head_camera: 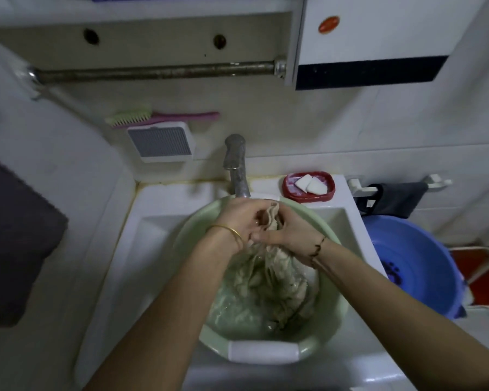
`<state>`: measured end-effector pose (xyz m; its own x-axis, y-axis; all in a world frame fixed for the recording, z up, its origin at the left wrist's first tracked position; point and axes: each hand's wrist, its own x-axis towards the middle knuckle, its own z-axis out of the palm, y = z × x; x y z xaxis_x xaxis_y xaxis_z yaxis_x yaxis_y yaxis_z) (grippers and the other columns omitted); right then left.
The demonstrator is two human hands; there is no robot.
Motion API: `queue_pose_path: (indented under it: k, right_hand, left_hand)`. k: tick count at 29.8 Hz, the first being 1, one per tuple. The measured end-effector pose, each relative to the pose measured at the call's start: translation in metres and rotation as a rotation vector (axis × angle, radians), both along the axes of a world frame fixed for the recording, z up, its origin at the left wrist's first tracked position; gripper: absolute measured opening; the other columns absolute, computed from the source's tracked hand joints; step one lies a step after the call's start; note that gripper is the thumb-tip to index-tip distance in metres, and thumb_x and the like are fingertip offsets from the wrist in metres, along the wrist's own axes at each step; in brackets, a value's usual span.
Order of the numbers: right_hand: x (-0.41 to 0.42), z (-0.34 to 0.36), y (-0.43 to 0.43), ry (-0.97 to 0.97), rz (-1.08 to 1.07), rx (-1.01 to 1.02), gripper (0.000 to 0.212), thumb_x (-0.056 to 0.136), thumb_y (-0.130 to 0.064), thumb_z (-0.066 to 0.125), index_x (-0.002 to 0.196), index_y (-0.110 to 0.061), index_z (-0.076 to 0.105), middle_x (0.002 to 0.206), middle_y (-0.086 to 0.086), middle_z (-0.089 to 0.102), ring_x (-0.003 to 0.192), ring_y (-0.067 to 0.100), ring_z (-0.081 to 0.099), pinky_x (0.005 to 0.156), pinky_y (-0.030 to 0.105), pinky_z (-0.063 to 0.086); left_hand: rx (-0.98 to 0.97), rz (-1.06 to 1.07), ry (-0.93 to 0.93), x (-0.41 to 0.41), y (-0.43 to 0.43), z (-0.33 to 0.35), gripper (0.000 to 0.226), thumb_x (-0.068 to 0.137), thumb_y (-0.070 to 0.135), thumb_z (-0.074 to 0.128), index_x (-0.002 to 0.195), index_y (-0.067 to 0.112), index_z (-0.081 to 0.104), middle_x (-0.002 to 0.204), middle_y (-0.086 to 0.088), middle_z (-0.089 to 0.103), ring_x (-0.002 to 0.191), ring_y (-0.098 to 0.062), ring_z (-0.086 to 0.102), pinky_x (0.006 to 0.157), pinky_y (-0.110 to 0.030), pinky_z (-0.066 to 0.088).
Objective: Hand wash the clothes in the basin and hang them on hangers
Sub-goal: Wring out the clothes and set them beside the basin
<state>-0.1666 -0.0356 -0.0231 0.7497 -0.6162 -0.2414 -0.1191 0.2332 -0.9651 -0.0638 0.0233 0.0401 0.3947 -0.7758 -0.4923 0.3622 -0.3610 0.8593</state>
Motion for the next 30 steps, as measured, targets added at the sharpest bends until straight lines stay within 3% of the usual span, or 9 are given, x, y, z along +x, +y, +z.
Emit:
queue_pose_path:
  k: [3, 6, 9, 12, 15, 18, 22, 27, 30]
  right_hand:
    - [-0.002, 0.020, 0.000, -0.005, -0.097, -0.081, 0.045, 0.076, -0.003, 0.076, 0.116, -0.001, 0.055, 0.092, 0.008, 0.067, 0.086, 0.023, 0.065, 0.084, 0.041, 0.055]
    - [-0.004, 0.035, -0.007, -0.030, -0.291, -0.026, 0.028, 0.083, -0.007, 0.069, 0.108, 0.005, 0.061, 0.083, 0.012, 0.066, 0.076, 0.025, 0.063, 0.076, 0.040, 0.054]
    - [-0.002, 0.052, -0.012, -0.167, -0.355, 0.227, 0.020, 0.090, -0.013, 0.062, 0.101, 0.003, 0.061, 0.079, 0.015, 0.066, 0.069, 0.027, 0.064, 0.066, 0.036, 0.057]
    - [0.005, 0.072, -0.014, -0.312, -0.293, 0.605, 0.013, 0.090, -0.016, 0.059, 0.079, -0.010, 0.060, 0.062, 0.002, 0.061, 0.060, 0.008, 0.055, 0.057, 0.018, 0.046]
    - [0.013, 0.085, -0.015, -0.399, -0.136, 1.018, 0.026, 0.052, -0.006, 0.088, 0.065, -0.013, 0.067, 0.059, -0.006, 0.059, 0.078, -0.010, 0.034, 0.074, -0.007, 0.023]
    - [0.012, 0.105, -0.010, -0.471, -0.151, 1.149, 0.033, 0.047, 0.007, 0.088, 0.069, -0.007, 0.066, 0.064, -0.003, 0.060, 0.085, -0.016, 0.040, 0.089, -0.008, 0.022]
    - [-0.002, 0.141, -0.002, -0.535, -0.303, 1.105, 0.012, 0.075, -0.012, 0.067, 0.081, -0.002, 0.064, 0.080, 0.005, 0.063, 0.083, 0.013, 0.056, 0.105, 0.022, 0.037]
    - [-0.031, 0.137, -0.009, -0.579, -0.364, 0.942, 0.025, 0.085, -0.028, 0.058, 0.097, -0.007, 0.065, 0.102, 0.009, 0.063, 0.110, 0.020, 0.057, 0.106, 0.040, 0.037]
    - [-0.050, 0.102, -0.014, -0.520, -0.452, 0.788, 0.025, 0.087, -0.028, 0.052, 0.085, -0.007, 0.066, 0.093, 0.009, 0.066, 0.087, 0.026, 0.065, 0.091, 0.041, 0.049]
  left_hand:
    - [-0.103, -0.008, 0.142, 0.005, 0.009, 0.023, 0.017, 0.093, -0.004, 0.042, 0.093, 0.000, 0.059, 0.084, -0.017, 0.062, 0.075, -0.025, 0.059, 0.069, -0.029, 0.049]
    - [-0.174, 0.071, -0.111, 0.016, 0.023, 0.022, 0.024, 0.091, -0.011, 0.043, 0.102, 0.006, 0.057, 0.095, -0.011, 0.062, 0.087, -0.017, 0.060, 0.075, -0.030, 0.054]
    - [-0.074, -0.232, -0.584, 0.027, 0.039, 0.003, 0.050, 0.083, -0.011, 0.057, 0.127, 0.009, 0.048, 0.125, -0.005, 0.053, 0.109, -0.011, 0.053, 0.080, -0.023, 0.051]
    - [0.061, -0.712, -0.743, 0.015, 0.050, -0.031, 0.107, 0.071, 0.010, 0.081, 0.150, 0.015, 0.008, 0.139, 0.010, 0.025, 0.133, -0.007, 0.027, 0.100, -0.012, 0.027]
    - [-0.158, -0.574, -0.758, -0.004, 0.043, -0.056, 0.129, 0.056, 0.012, 0.090, 0.148, 0.010, -0.001, 0.136, 0.017, 0.023, 0.130, 0.003, 0.027, 0.102, -0.003, 0.022]
    - [-0.155, -0.358, -0.747, -0.010, 0.035, -0.056, 0.109, 0.065, 0.002, 0.083, 0.145, 0.016, 0.011, 0.117, 0.025, 0.030, 0.106, 0.012, 0.038, 0.094, -0.005, 0.035]
    - [-0.287, -0.181, -0.567, -0.009, 0.022, -0.055, 0.053, 0.072, -0.017, 0.065, 0.103, 0.020, 0.045, 0.092, 0.007, 0.053, 0.073, 0.014, 0.054, 0.071, -0.011, 0.045]
    - [-0.244, -0.040, -0.570, 0.004, 0.012, -0.030, 0.034, 0.083, -0.014, 0.053, 0.109, 0.007, 0.048, 0.087, 0.007, 0.056, 0.084, -0.009, 0.053, 0.062, -0.002, 0.041]
    - [-0.223, 0.022, -0.658, 0.012, 0.004, -0.016, 0.032, 0.088, -0.008, 0.047, 0.119, 0.001, 0.046, 0.101, -0.004, 0.054, 0.096, -0.019, 0.050, 0.068, -0.013, 0.039]
